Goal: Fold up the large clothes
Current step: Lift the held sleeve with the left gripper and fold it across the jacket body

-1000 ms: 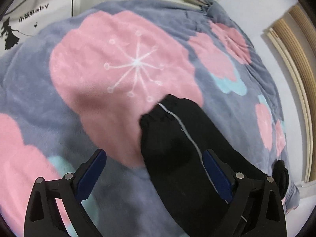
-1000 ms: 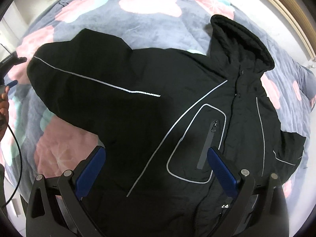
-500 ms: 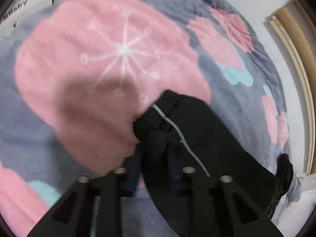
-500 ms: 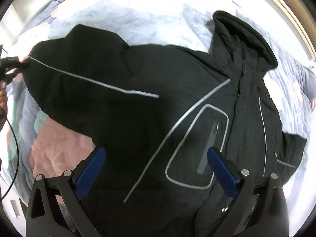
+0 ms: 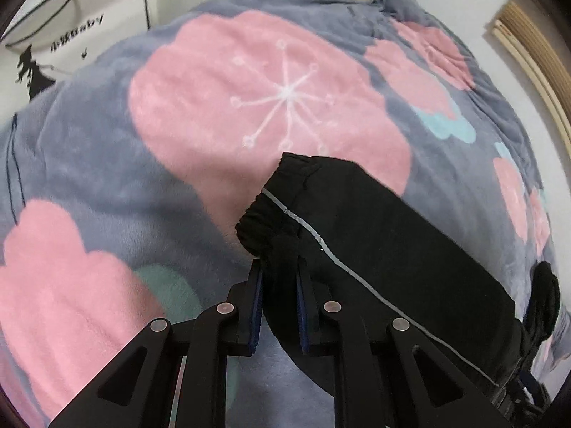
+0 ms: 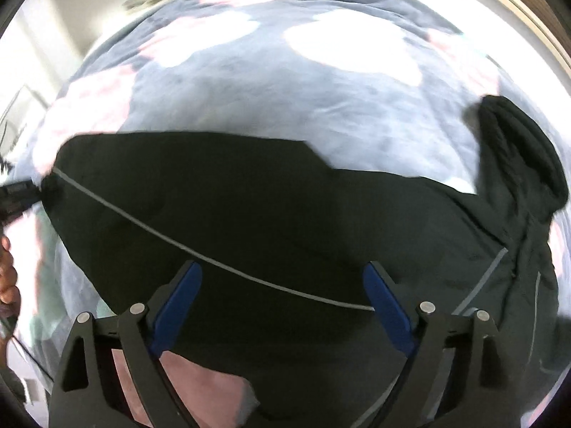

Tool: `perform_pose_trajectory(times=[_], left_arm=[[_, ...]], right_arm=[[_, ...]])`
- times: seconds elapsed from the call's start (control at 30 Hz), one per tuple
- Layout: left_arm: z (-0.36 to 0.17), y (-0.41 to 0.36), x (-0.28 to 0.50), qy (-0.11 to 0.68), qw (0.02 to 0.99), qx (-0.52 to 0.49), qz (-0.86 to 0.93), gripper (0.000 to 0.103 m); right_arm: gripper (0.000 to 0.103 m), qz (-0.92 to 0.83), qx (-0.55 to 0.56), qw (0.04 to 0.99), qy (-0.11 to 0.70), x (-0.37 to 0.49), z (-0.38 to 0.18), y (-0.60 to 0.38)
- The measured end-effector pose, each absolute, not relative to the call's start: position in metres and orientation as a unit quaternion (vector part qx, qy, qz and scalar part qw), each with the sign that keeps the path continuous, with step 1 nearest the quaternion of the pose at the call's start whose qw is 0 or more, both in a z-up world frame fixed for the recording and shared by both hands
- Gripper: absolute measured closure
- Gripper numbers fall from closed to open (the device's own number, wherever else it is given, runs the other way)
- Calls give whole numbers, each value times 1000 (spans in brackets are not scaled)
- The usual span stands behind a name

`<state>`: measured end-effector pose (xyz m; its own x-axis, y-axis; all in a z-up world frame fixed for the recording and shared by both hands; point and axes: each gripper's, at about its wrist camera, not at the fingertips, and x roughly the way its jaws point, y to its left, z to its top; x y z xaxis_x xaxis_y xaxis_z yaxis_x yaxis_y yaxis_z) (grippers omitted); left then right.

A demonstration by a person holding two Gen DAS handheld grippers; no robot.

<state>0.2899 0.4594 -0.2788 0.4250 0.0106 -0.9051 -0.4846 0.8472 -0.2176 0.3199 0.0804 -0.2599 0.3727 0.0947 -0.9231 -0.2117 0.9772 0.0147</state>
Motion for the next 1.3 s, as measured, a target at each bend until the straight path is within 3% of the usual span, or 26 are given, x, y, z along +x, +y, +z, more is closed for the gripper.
perform_pose_trajectory(times=[0.2,0.5,0.7,1.0,1.07,1.2,1.3], left_arm=[[-234,426,292,485,849,-190,87,87],[-167,306,276,453,877,-136,-85,88],[-151,196,256,452,862,-98,-207,88],[-200,52,242,506,806,-34,-306,88],[-222,34,242,527,789,-16,-314,85],[-287,25,250,623,706,-59,-331,65],[-308,39,246,657,667,-105,-334,64]], right_arm=[[12,95,-66,782,613,322,-317,90],[12,62,-8,828,557,285,-232,9],[12,-6,17,843,538,237,-200,-62],[12,-100,47,828,550,177,-204,-151],[12,-106,58,822,556,175,-212,-163],[12,-102,79,813,568,175,-227,-171],[12,-75,92,812,571,182,-233,-166]])
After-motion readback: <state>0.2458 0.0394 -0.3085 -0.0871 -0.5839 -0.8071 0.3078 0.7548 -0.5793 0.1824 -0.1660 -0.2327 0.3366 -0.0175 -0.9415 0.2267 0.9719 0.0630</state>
